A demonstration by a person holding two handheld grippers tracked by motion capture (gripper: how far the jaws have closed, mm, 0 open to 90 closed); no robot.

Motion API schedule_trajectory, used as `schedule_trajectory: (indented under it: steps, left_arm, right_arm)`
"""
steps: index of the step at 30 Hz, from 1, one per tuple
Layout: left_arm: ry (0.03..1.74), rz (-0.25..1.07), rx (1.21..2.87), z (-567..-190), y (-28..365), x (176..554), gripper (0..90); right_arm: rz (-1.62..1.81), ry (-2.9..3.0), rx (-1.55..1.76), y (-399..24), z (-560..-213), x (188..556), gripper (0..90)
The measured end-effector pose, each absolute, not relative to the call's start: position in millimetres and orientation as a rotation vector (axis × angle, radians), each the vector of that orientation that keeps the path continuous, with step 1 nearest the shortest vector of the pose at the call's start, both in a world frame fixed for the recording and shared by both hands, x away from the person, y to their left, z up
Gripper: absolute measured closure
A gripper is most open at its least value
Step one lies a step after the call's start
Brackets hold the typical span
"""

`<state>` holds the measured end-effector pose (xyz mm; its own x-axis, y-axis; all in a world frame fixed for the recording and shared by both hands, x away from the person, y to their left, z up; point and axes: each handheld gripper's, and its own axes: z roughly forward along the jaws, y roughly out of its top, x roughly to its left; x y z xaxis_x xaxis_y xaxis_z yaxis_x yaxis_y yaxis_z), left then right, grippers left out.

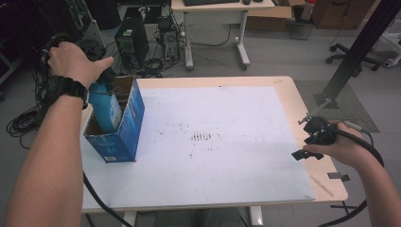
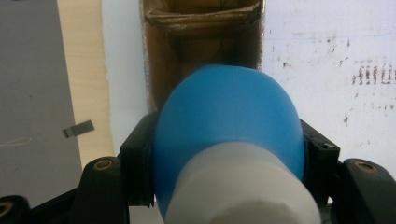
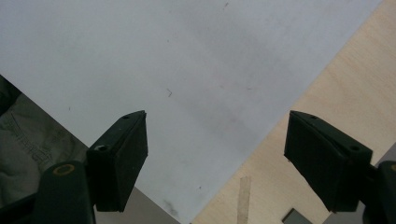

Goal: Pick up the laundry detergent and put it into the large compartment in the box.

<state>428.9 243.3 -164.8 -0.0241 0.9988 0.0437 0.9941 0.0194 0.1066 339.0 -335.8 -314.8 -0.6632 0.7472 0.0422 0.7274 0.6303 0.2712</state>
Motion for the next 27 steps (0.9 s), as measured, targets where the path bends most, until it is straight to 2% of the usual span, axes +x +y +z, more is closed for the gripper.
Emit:
schedule_trajectory:
  steps: [27]
  left_arm:
    - [2.229, 0.1, 2.191, -207, 245, 436, 37.5]
  right_arm:
    - [0.4, 2.777, 1.253, -334, -319, 341, 21.5]
